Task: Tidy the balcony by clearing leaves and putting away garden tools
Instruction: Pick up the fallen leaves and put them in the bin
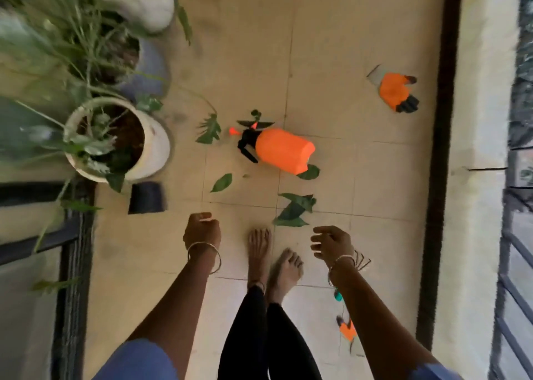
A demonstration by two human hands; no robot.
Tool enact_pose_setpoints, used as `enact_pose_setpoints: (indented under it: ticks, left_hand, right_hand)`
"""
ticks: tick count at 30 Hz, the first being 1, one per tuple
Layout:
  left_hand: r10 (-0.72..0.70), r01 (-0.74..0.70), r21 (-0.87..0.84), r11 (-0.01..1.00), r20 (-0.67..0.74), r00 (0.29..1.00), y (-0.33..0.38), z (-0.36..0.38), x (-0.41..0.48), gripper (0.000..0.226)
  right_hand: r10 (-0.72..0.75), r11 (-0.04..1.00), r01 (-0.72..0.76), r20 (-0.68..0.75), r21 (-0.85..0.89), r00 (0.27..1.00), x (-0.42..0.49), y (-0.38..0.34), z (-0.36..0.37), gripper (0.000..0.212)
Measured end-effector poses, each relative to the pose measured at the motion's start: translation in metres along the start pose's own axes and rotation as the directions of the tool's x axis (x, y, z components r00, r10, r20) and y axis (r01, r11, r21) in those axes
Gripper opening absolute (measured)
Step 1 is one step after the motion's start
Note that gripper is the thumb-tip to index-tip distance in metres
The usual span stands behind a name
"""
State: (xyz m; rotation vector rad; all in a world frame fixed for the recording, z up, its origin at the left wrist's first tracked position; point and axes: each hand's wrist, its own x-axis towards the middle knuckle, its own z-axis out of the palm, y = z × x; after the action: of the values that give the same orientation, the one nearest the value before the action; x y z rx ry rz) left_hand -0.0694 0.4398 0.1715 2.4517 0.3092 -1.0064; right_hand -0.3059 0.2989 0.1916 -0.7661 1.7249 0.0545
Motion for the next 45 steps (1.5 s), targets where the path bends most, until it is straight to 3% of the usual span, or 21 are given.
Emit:
enact_pose_setpoints:
  ticks: [4, 7, 10, 12, 14, 18, 21, 25, 28, 31, 33, 37, 40, 45]
  left_hand:
    - [0.169, -0.169, 0.151, 0.974, 0.013, 0.985, -0.005, 0.047, 0.047, 0.046]
    - [0.204, -0.217, 0.324, 0.921, 0.074, 0.976, -0.019, 0.087, 0.089, 0.082]
    - [0.243, -0.263, 0.469, 0.843, 0.104, 0.965, -0.032, 0.127, 0.135, 0.099]
    - [0.285, -0.3, 0.512, 0.805, 0.11, 0.952, -0.037, 0.15, 0.167, 0.098]
    - [0.346, -0.343, 0.524, 0.78, 0.095, 0.933, -0.04, 0.165, 0.195, 0.092]
    - [0.466, -0.398, 0.607, 0.688, 0.051, 0.883, -0.048, 0.188, 0.243, 0.09]
    - [0.527, -0.415, 0.665, 0.621, 0.038, 0.849, -0.055, 0.192, 0.263, 0.077]
    - [0.609, -0.506, 0.633, 0.586, 0.067, 0.79, -0.067, 0.192, 0.269, 0.041]
    - [0.67, -0.571, 0.637, 0.517, 0.113, 0.733, -0.075, 0.202, 0.253, 0.02]
    - [0.69, -0.655, 0.498, 0.568, 0.146, 0.709, -0.08, 0.223, 0.211, 0.033]
    - [0.698, -0.714, 0.451, 0.536, 0.24, 0.675, -0.085, 0.239, 0.179, 0.05]
    - [0.622, -0.794, 0.409, 0.45, 0.494, 0.607, -0.105, 0.273, 0.138, 0.04]
    - [0.594, -0.845, 0.398, 0.357, 0.601, 0.534, -0.118, 0.299, 0.126, 0.029]
    - [0.559, -0.801, 0.541, 0.256, 0.593, 0.58, -0.125, 0.311, 0.125, 0.073]
  right_hand:
    - [-0.054, 0.98, 0.033, -0.102, -0.194, 0.993, 0.083, 0.033, 0.029, 0.021]
    - [-0.123, 0.954, 0.071, -0.164, -0.29, 0.979, 0.135, 0.043, 0.042, 0.023]
    - [-0.201, 0.918, 0.124, -0.17, -0.377, 0.965, 0.187, 0.044, 0.047, 0.031]
    - [-0.33, 0.846, 0.237, -0.121, -0.477, 0.936, 0.223, 0.042, 0.048, 0.052]
    - [-0.414, 0.71, 0.307, -0.024, -0.634, 0.91, 0.252, 0.036, 0.052, 0.081]
    - [-0.433, 0.479, 0.346, 0.126, -0.807, 0.892, 0.305, 0.014, 0.069, 0.134]
    - [-0.445, 0.341, 0.368, 0.196, -0.865, 0.874, 0.329, 0.007, 0.082, 0.148]
    - [-0.501, 0.174, 0.361, 0.233, -0.916, 0.833, 0.334, 0.009, 0.091, 0.143]
    - [-0.498, 0.027, 0.415, 0.348, -0.909, 0.794, 0.327, 0.027, 0.092, 0.138]
    - [-0.477, -0.057, 0.436, 0.408, -0.898, 0.779, 0.322, 0.049, 0.087, 0.134]
    - [-0.472, -0.072, 0.435, 0.415, -0.898, 0.778, 0.321, 0.06, 0.082, 0.133]
    - [-0.504, -0.118, 0.441, 0.436, -0.89, 0.745, 0.326, 0.075, 0.074, 0.124]
    - [-0.519, -0.047, 0.478, 0.431, -0.877, 0.739, 0.33, 0.083, 0.071, 0.103]
    - [-0.555, 0.115, 0.568, 0.422, -0.815, 0.717, 0.334, 0.102, 0.061, 0.05]
